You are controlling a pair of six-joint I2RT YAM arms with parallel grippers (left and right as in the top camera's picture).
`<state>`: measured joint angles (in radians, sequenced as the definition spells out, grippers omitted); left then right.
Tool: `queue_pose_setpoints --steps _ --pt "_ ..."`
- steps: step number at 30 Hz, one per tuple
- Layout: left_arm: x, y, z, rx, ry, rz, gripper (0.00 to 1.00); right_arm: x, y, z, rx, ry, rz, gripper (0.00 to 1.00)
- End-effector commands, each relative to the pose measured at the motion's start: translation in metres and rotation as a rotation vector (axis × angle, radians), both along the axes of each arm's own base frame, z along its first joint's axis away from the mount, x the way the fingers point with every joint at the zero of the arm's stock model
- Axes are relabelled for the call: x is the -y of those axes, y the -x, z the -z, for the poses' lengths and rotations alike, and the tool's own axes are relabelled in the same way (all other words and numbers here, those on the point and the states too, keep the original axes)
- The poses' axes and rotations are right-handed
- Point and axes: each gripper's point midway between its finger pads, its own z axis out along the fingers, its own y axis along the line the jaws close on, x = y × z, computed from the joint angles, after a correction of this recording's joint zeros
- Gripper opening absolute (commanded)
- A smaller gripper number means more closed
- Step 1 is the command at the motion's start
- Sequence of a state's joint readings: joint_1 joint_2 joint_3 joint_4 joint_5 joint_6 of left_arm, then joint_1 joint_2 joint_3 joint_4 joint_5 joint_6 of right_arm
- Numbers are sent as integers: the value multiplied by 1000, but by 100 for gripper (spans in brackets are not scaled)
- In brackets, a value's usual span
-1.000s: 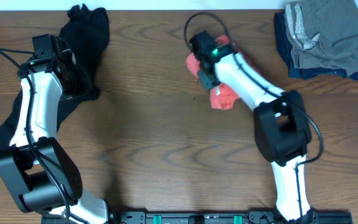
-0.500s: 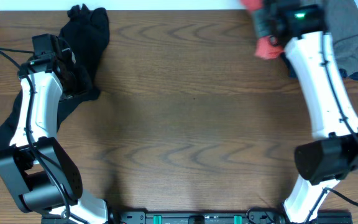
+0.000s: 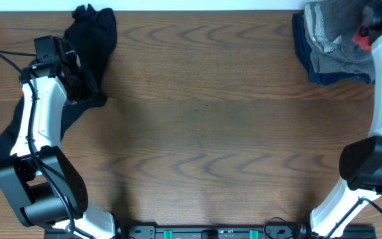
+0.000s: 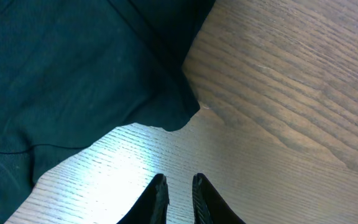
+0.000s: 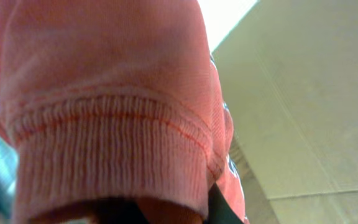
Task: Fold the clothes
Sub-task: 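Carry the red T-shirt with the right gripper to the top-right clothes stack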
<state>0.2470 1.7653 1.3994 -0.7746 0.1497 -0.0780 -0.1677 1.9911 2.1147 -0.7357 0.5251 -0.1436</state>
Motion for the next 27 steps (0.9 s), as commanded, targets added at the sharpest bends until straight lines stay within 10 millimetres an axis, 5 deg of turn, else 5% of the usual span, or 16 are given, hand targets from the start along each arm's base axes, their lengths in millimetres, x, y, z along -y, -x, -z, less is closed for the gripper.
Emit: queue_pose_setpoints --steps 1,10,14,18,22,27 --pt "-5 -3 0 3 -15 -4 17 17 -12 3 15 39 24 1" --pt "-7 -9 -2 29 -22 -4 17 24 -55 86 -91 58 -11 1" --pt "-7 -11 -3 36 -23 -5 17 10 -63 152 -224 21 -52 1" --pt "-8 -13 -4 46 -26 -5 17 -9 -65 192 -311 0 -93 2" --pt "-8 -14 -4 48 -27 -5 17 -46 -70 206 -346 -56 -195 36" --pt "-8 -14 -4 48 -27 -5 17 -100 -76 196 -337 -92 -318 67"
